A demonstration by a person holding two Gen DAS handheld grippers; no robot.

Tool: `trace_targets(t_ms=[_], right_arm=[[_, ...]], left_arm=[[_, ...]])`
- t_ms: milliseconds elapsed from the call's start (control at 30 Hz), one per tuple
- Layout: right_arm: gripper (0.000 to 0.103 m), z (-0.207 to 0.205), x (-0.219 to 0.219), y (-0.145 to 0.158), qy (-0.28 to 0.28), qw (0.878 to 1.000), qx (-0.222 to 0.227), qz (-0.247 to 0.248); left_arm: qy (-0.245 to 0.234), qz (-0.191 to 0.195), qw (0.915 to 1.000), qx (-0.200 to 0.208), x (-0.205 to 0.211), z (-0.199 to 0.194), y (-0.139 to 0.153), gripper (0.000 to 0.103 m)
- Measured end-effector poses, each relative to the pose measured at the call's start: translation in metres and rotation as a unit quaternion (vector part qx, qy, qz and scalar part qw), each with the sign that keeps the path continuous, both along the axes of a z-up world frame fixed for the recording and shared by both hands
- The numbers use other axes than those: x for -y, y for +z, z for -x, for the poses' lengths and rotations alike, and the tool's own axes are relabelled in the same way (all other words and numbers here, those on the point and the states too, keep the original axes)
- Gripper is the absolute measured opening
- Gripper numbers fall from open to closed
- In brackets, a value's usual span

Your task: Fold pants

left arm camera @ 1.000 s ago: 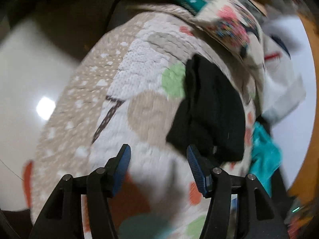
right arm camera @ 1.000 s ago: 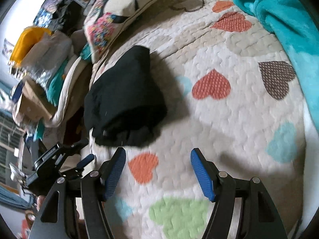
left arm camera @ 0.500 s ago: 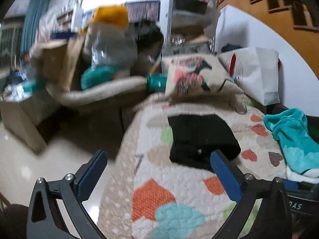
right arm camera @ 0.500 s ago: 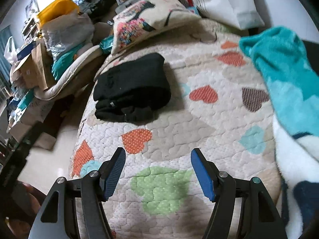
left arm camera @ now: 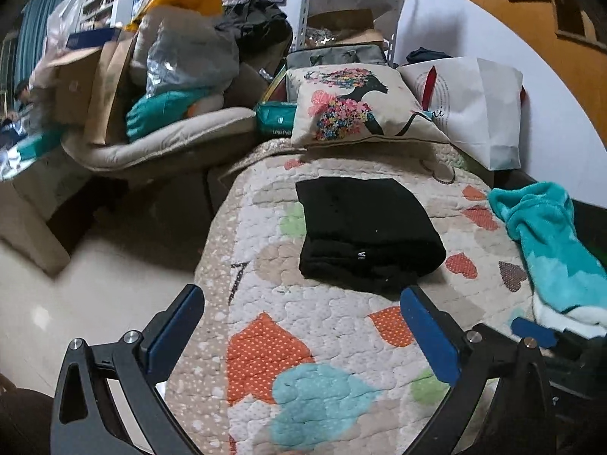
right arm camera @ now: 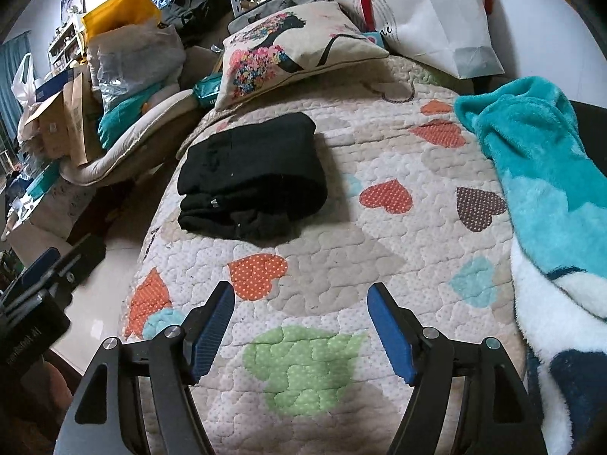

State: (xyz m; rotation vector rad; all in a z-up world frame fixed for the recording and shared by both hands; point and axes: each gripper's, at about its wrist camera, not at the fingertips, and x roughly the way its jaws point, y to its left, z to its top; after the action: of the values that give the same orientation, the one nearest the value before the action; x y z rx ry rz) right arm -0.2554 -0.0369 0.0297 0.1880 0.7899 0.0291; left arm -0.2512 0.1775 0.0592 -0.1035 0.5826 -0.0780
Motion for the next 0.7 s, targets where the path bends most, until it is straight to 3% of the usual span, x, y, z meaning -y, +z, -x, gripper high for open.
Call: trace_targets(t_ms=[233, 433, 700], right_arm=[[0.078, -0.007, 0.002, -0.008, -0.011, 1.0, -0.014, -0.011], [0.078, -0.012, 0.0, -0.015, -0.012, 0.999, -0.026, -0.014], [0.079, -0.013, -0.004, -0.018, -0.01, 0.999, -0.029, -0.009]], left_arm=[[-0.001, 0.039, 0.9985, -0.039, -0.009, -0.011, -0.005, 0.103], [-0.012, 0.025, 0.9958, -0.088, -0.003, -0.02, -0.014, 0.103], [-0.013, 0.021, 0.9958, -0.088, -0.001, -0.02, -0.014, 0.103]])
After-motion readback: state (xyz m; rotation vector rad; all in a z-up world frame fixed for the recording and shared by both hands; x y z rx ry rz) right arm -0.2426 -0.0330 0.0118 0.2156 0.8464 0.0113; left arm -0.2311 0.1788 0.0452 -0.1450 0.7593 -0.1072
